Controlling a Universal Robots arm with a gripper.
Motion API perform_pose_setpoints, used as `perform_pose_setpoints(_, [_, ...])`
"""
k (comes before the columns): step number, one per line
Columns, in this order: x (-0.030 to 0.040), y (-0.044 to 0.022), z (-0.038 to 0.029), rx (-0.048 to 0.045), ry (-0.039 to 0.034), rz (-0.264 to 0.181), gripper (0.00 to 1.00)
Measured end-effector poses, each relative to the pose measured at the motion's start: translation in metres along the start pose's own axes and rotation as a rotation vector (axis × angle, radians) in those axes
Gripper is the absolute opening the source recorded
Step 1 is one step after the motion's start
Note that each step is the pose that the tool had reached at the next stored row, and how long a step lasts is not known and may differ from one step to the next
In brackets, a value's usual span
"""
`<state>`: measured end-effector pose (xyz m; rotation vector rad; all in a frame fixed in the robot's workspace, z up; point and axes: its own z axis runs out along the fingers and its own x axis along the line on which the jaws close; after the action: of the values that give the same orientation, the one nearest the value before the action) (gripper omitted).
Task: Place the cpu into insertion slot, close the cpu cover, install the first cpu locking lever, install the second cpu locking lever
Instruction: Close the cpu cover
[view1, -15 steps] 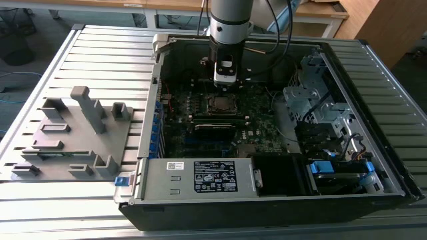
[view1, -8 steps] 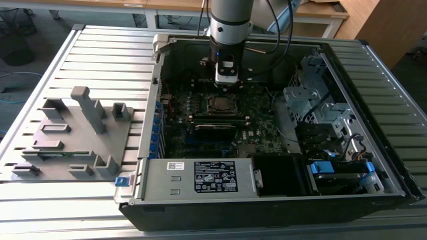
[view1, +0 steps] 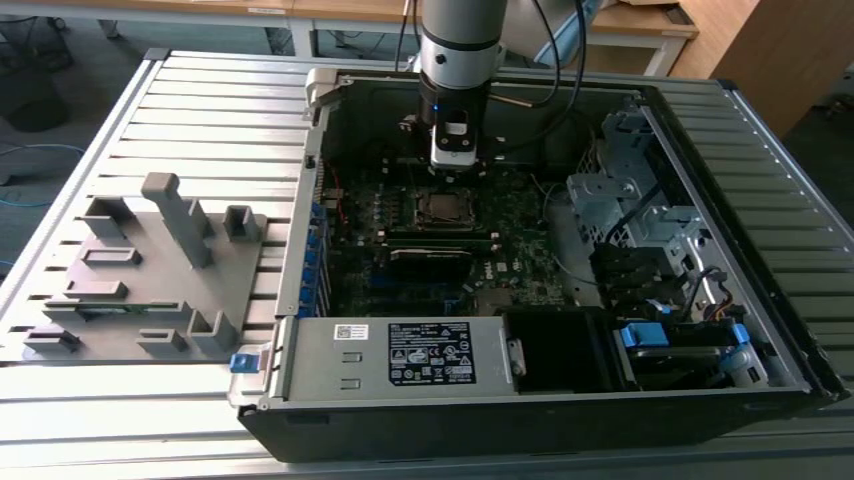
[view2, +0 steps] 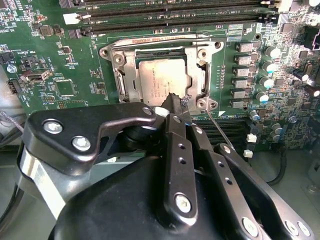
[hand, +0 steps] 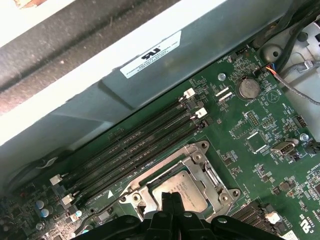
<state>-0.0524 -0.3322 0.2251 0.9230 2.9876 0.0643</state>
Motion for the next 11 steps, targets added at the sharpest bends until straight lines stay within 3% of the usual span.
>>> perform_pose_setpoints(11, [0.0000, 0.0000, 0.0000, -0.0001, 0.0011, -0.026, 0.10])
